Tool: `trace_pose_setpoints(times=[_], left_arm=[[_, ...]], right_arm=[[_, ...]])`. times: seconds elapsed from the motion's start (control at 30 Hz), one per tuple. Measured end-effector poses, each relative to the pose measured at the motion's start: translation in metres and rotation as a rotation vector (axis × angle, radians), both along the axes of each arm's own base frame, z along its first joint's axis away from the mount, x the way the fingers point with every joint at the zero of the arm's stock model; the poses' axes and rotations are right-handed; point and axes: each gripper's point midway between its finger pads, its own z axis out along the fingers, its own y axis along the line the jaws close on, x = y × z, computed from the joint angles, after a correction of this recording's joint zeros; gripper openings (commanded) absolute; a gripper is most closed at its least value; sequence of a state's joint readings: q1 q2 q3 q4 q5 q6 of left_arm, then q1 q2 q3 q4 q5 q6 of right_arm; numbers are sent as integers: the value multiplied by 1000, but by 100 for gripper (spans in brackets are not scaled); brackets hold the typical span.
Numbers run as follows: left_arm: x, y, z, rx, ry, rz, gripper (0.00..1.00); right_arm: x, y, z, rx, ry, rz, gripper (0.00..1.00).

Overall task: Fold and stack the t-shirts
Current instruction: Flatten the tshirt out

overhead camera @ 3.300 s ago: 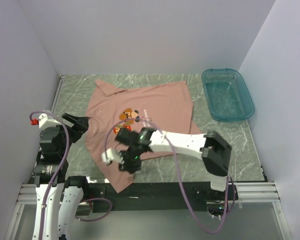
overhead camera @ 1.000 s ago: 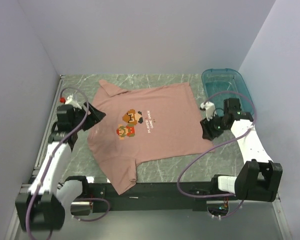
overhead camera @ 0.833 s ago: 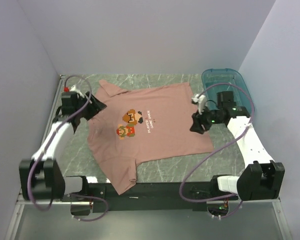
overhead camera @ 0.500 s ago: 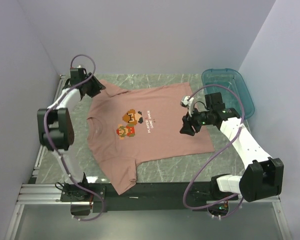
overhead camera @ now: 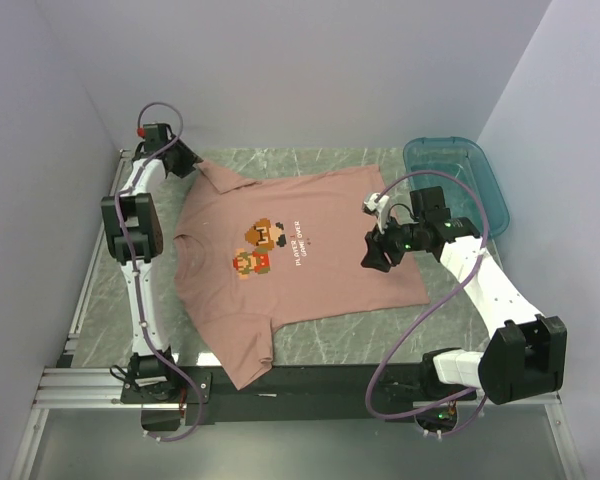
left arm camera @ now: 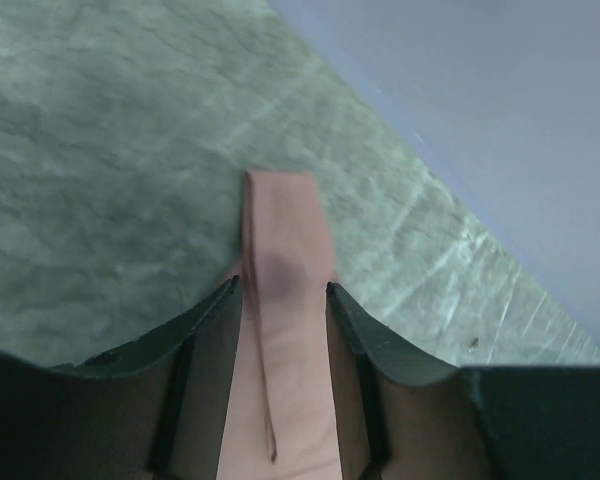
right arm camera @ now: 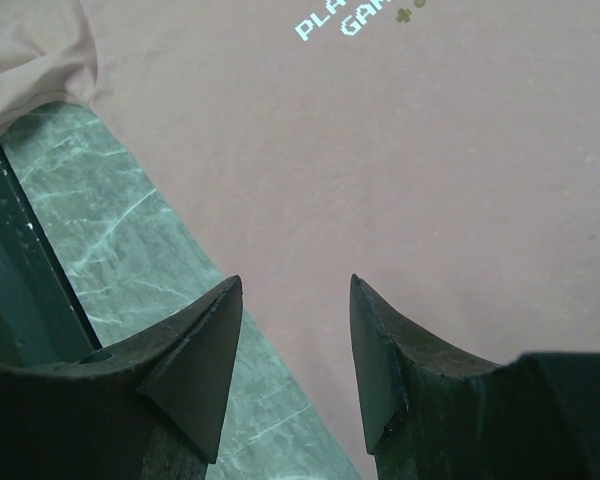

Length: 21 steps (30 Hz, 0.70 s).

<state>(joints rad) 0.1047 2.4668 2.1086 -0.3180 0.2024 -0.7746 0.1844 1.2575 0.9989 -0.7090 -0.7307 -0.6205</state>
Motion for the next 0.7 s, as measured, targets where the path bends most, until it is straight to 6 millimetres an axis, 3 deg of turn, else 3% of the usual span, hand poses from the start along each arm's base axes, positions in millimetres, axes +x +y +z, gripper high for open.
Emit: trace_pose_setpoints(times=[0.2, 0.7], left_arm=[[13, 9, -32, -85, 20, 49, 45], [38, 12, -34, -207, -36, 140, 36]], right_arm=[[6, -9, -1, -8, -1, -41, 54], [16, -24, -6, -8, 23, -109, 54]])
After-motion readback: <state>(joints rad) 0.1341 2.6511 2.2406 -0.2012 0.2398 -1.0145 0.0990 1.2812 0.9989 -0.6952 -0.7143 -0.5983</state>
